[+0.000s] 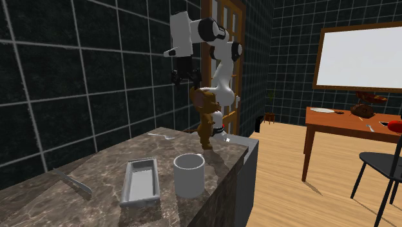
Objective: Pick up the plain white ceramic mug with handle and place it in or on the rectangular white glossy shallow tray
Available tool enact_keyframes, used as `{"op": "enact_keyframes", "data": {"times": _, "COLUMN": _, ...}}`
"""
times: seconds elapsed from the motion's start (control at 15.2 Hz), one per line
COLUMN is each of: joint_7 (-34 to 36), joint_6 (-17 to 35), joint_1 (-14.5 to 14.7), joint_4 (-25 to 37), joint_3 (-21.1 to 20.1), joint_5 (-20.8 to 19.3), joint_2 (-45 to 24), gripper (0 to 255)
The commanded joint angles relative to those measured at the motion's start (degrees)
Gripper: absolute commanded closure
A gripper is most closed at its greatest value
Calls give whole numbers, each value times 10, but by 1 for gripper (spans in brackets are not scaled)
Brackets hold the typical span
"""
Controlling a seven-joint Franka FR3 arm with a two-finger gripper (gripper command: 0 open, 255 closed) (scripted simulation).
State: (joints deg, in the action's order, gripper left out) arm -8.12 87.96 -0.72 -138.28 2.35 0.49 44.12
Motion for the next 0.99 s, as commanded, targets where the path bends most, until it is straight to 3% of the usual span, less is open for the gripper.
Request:
{"op": "enact_keyframes", "data": {"times": 0.0, "joint_7": 0, "joint_6": 0, "joint_1": 0, "joint_4": 0, "joint_3": 0, "joint_5": 0, "joint_2": 0, "gripper": 0}}
{"op": "enact_keyframes", "data": {"times": 0.46, "joint_7": 54, "joint_6": 109, "joint_1": 14, "joint_4": 23, "joint_3": -43, "joint_5": 26, "joint_2": -127, "gripper": 0}}
{"op": "enact_keyframes", "data": {"times": 0.92, "joint_7": 108, "joint_6": 196, "joint_1": 24, "joint_4": 85, "joint_3": -79, "joint_5": 32, "joint_2": -271, "gripper": 0}}
